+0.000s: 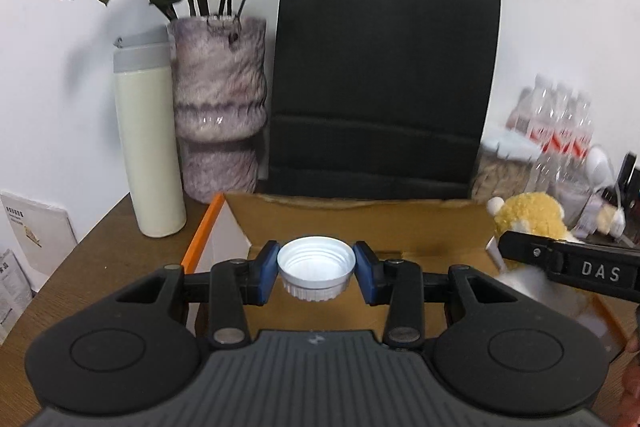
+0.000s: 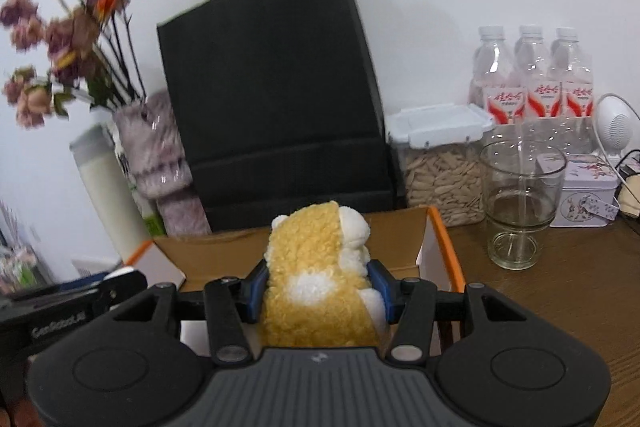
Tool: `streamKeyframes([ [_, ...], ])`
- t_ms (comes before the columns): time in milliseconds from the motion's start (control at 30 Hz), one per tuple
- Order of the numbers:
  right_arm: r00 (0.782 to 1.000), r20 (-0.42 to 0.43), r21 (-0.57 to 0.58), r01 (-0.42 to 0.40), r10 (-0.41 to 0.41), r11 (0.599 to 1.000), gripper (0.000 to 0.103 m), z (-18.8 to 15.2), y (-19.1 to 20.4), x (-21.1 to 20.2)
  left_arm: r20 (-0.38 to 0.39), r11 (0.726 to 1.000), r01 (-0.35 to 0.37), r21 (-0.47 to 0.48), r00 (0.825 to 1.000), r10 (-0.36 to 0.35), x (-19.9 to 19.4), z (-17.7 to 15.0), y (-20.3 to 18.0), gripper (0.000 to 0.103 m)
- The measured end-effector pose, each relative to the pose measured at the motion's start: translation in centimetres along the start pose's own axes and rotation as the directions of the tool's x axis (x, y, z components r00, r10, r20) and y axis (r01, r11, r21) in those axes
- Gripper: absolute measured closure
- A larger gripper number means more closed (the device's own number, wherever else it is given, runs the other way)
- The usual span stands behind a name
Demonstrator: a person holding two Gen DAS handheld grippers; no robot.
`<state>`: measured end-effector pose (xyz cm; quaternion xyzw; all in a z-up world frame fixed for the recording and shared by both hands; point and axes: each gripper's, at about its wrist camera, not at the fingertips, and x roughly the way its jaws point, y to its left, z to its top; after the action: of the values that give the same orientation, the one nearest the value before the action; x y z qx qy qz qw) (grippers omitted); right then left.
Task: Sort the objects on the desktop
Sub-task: 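Lower the cap into the box and open the left gripper while the right gripper drops the sheep in, then withdraw both grippers from the box toward the remaining items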
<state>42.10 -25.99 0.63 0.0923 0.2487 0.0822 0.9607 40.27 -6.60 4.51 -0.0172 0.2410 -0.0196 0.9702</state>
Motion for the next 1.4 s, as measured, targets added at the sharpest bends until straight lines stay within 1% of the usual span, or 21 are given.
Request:
streamKeyframes([
  [100, 1.0, -0.019, -0.023, 0.012, -0.012, 1.0, 0.053, -0.4, 0.4, 0.3, -0.036, 1.0, -0.002, 0.006, 0.999, 0.002, 0.7, -0.3, 0.2, 0.063],
  [200, 0.999, -0.031, -0.049, 0.029, -0.03, 0.998, 0.053, -0.9, 0.8, 0.5, -0.077, 0.999, 0.031, 0.005, 0.997, -0.031, 1.3, -0.7, 0.2, 0.062],
  [433, 0.997, -0.062, -0.092, 0.048, -0.054, 0.995, 0.052, -1.7, 1.5, 0.9, -0.112, 1.0, 0.013, 0.023, 0.994, -0.01, 1.7, -1.2, 0.0, 0.062],
  [500, 0.996, -0.069, -0.1, 0.051, -0.058, 0.994, 0.052, -1.8, 1.6, 1.0, -0.12, 1.0, 0.009, 0.028, 0.993, -0.006, 1.8, -1.2, -0.1, 0.061],
  [600, 0.995, -0.072, -0.108, 0.06, -0.068, 0.992, 0.052, -2.0, 1.8, 1.0, -0.13, 0.999, 0.014, 0.036, 0.991, -0.009, 1.9, -1.3, -0.2, 0.052],
  [633, 0.995, -0.071, -0.112, 0.064, -0.072, 0.992, 0.051, -2.0, 1.8, 1.0, -0.132, 0.999, 0.013, 0.038, 0.991, -0.008, 1.9, -1.3, -0.2, 0.046],
  [667, 0.995, -0.071, -0.114, 0.068, -0.076, 0.991, 0.045, -1.9, 1.9, 0.9, -0.134, 0.999, 0.012, 0.039, 0.991, -0.007, 1.9, -1.3, -0.2, 0.035],
  [700, 0.995, -0.066, -0.114, 0.071, -0.078, 0.991, 0.035, -1.9, 1.9, 0.8, -0.134, 0.999, 0.01, 0.038, 0.991, -0.005, 1.8, -1.2, -0.2, 0.029],
  [733, 0.995, -0.061, -0.116, 0.072, -0.08, 0.991, 0.029, -1.9, 2.0, 0.7, -0.133, 0.999, 0.007, 0.039, 0.991, -0.002, 1.8, -1.2, -0.3, 0.021],
  [767, 0.995, -0.057, -0.119, 0.075, -0.083, 0.99, 0.021, -1.8, 2.0, 0.5, -0.13, 0.999, 0.006, 0.041, 0.992, -0.001, 1.7, -1.2, -0.3, 0.016],
  [800, 0.995, -0.052, -0.123, 0.078, -0.085, 0.989, 0.017, -1.7, 2.1, 0.4, -0.126, 0.999, 0.005, 0.044, 0.992, 0.001, 1.6, -1.1, -0.4, 0.013],
  [833, 0.995, -0.05, -0.124, 0.083, -0.089, 0.989, 0.016, -1.6, 2.1, 0.2, -0.123, 0.999, -0.004, 0.045, 0.992, 0.01, 1.5, -1.1, -0.4, 0.01],
  [867, 0.994, -0.048, -0.122, 0.088, -0.095, 0.989, 0.013, -1.6, 2.0, 0.1, -0.12, 0.999, -0.019, 0.046, 0.993, 0.025, 1.5, -1.1, -0.4, 0.003],
  [900, 0.994, -0.046, -0.116, 0.095, -0.101, 0.989, 0.008, -1.5, 1.9, 0.0, -0.115, 0.998, -0.037, 0.043, 0.992, 0.042, 1.5, -1.1, -0.3, 0.0],
  [933, 0.994, -0.046, -0.113, 0.098, -0.104, 0.989, 0.006, -1.4, 1.8, -0.1, -0.11, 0.998, -0.042, 0.037, 0.993, 0.046, 1.4, -1.0, -0.2, 0.0],
  [967, 0.994, -0.045, -0.11, 0.098, -0.103, 0.989, 0.0, -1.3, 1.7, -0.2, -0.109, 0.999, -0.034, 0.027, 0.993, 0.037, 1.4, -1.0, -0.1, 0.0],
  [1067, 0.994, -0.041, -0.111, 0.094, -0.099, 0.989, 0.0, -1.1, 1.7, -0.5, -0.113, 1.0, -0.019, 0.009, 0.993, 0.019, 1.2, -0.9, 0.0, 0.0],
  [1233, 0.996, -0.029, -0.116, 0.084, -0.088, 0.99, 0.0, -0.9, 2.0, -1.1, -0.09, 0.999, -0.034, 0.037, 0.995, 0.037, 0.7, -0.9, -0.4, 0.0],
  [1400, 0.997, -0.012, -0.116, 0.081, -0.083, 0.99, 0.0, -0.7, 2.2, -1.8, -0.069, 0.999, -0.038, 0.038, 0.997, 0.041, 0.0, -0.6, -0.6, 0.0],
])
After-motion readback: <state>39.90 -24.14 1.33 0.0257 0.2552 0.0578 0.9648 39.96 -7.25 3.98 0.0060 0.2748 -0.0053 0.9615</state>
